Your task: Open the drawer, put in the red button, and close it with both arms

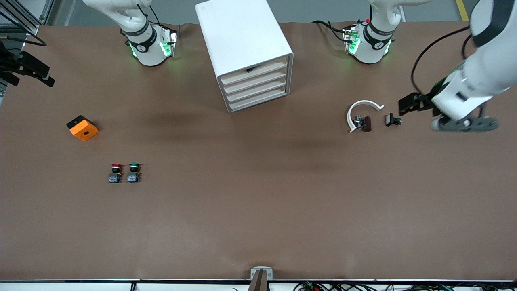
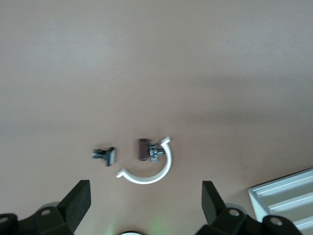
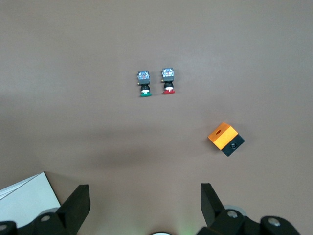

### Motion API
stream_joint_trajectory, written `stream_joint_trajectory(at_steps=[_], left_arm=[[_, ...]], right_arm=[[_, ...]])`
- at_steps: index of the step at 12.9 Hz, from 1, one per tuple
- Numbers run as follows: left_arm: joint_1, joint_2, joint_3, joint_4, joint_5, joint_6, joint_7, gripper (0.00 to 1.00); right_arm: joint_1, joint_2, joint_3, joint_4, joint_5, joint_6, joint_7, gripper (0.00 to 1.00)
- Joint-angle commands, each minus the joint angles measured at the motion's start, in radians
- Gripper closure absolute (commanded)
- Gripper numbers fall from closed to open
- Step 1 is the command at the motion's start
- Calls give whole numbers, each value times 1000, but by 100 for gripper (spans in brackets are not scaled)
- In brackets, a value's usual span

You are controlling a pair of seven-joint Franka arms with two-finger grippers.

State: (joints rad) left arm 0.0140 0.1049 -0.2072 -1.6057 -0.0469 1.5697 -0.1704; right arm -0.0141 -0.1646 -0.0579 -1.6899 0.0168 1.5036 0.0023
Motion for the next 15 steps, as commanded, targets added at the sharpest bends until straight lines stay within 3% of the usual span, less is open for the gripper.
stream_joint_trajectory(at_steps=[1,6,9,15], left_arm=[[-32,108,-15,41,-66,16,-94,0],[-163,243,-15,46,-111,67,-378,0],[-227,301,-15,47,-151,90,-553,0],[-315,450,-15,76,-217,90,-877,0]], right_arm=[[-10,125,10,65,-2,-13,-17,0],[-42,246,4,88,8,6,-28,0],[-27,269,7,58,-12,96,-24,0],[-36,364,9,-210,-21,585,-19,0]])
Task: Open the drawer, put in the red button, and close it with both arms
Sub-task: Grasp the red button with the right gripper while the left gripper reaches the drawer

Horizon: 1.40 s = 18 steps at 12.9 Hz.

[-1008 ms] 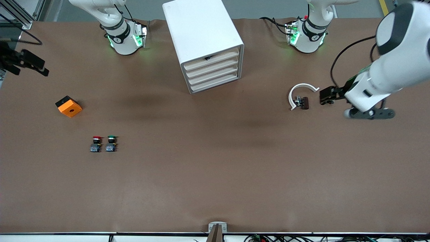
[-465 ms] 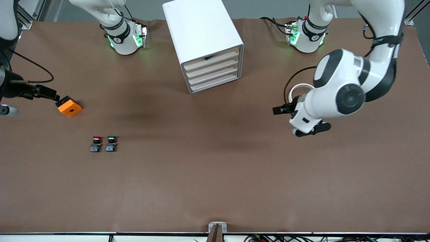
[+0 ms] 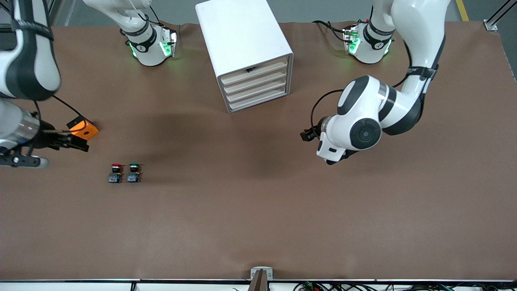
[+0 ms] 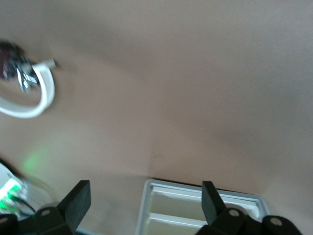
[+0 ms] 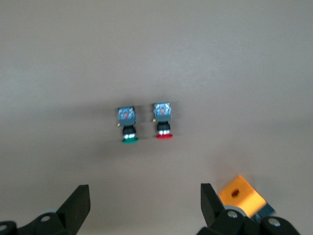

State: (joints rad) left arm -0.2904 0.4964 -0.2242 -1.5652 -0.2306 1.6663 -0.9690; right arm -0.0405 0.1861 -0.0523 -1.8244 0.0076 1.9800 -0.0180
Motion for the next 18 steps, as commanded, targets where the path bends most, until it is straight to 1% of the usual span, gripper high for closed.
stream_joint_trajectory(at_steps=[1,3,6,7,8,10,12,14,16,18], left_arm=[[-22,76,2,43,-51,-7,-127,0],[-35,120,2,48,-137,-7,-311,0],[-32,206,5,68,-223,-7,-699,0],[-30,226,3,68,-246,-8,-794,0],[-33,240,5,68,-291,-8,-847,0],[-38,270,3,60,-411,-23,-876,0],[-46,319,3,59,-522,-81,-915,0],[-52,335,2,59,-564,-100,-986,0],[-82,344,3,60,-619,-122,-1060,0],[-93,344,2,62,-641,-122,-1175,0]], right_arm=[[-12,32,3,-116,-12,190,1,0],[-30,126,2,-151,-12,357,-2,0],[-53,216,2,-153,-12,471,-13,0],[-53,243,2,-151,-12,512,-11,0],[-55,266,2,-153,-12,552,-10,0],[-56,297,2,-151,-5,589,-8,0],[-52,329,3,-150,-3,621,-3,0],[-50,351,3,-151,-3,642,-5,0],[-48,366,3,-156,-3,643,-5,0],[-47,381,5,-156,-3,642,-5,0]])
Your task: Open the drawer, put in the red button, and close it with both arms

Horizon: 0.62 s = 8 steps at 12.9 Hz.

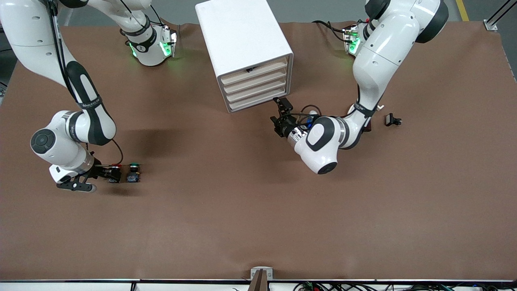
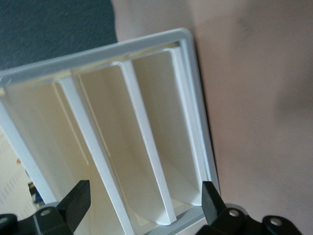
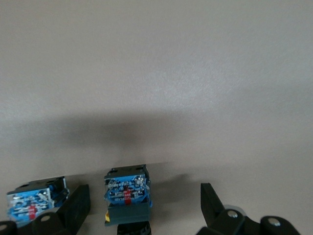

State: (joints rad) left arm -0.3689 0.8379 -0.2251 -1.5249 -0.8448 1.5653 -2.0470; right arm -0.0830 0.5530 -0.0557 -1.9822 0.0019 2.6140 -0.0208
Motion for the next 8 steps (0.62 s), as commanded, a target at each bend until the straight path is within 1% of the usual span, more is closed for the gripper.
stream_joint_trajectory(at_steps=[1,3,4,5,6,7,8], left_arm=[[-21,3,3,22,-33,-22,-134,0],[-51,15,4,22,-69,-47,-179,5],[-57,24,4,22,-79,-48,-208,11],[-62,30,3,22,-94,-53,-237,18],[-70,32,3,22,-108,-66,-249,23],[-85,35,4,20,-123,-77,-249,30],[-87,42,3,20,-128,-86,-248,37]], right_arm=[[-3,18,8,2,3,9,-2,0],[-3,27,8,2,3,8,-1,0],[-1,27,10,2,3,6,1,3],[2,27,8,2,3,0,2,25],[2,27,10,2,3,-5,5,47],[2,27,10,2,4,-8,7,86],[2,25,10,3,4,-18,7,100]])
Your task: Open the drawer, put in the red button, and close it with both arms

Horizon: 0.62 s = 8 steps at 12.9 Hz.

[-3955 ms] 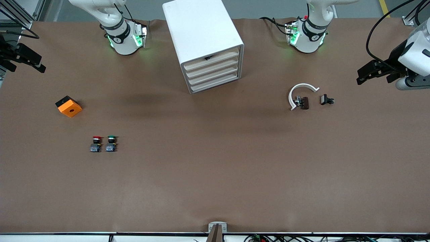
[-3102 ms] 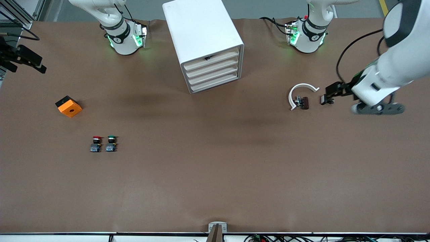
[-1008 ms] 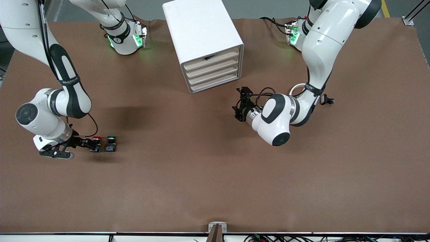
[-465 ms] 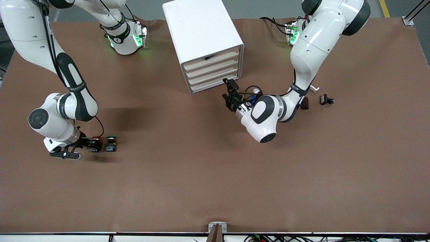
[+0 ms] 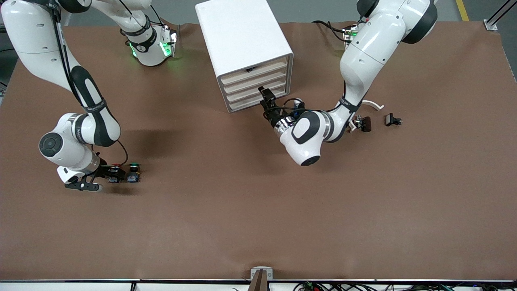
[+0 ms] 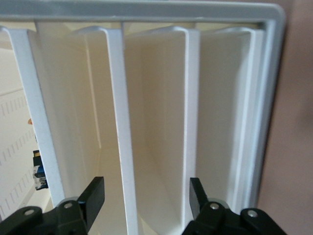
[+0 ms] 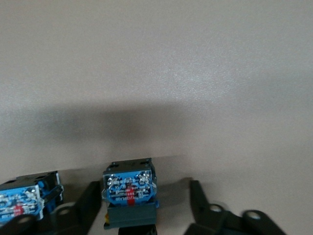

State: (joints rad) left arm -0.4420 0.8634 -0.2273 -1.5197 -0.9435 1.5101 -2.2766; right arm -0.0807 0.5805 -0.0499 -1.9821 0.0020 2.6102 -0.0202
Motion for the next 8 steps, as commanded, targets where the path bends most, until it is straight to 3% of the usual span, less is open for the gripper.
stream_joint_trajectory(at_steps=[1,3,5,6,7,8], left_arm=[[-14,26,5,18,-35,-60,-11,37],[-20,42,5,19,-47,-93,-8,46],[-43,43,5,19,-47,-99,9,47],[-52,43,5,19,-47,-105,25,52],[-55,43,5,19,-47,-105,26,66],[-61,43,5,19,-47,-106,26,74]], right_arm=[[-1,-4,4,5,6,-24,6,100],[-1,-11,5,12,9,-53,5,100],[-1,-21,5,46,22,-132,3,100],[-1,-45,5,64,24,-189,5,100],[2,-69,5,84,24,-249,5,100],[2,-96,5,103,24,-309,6,100]])
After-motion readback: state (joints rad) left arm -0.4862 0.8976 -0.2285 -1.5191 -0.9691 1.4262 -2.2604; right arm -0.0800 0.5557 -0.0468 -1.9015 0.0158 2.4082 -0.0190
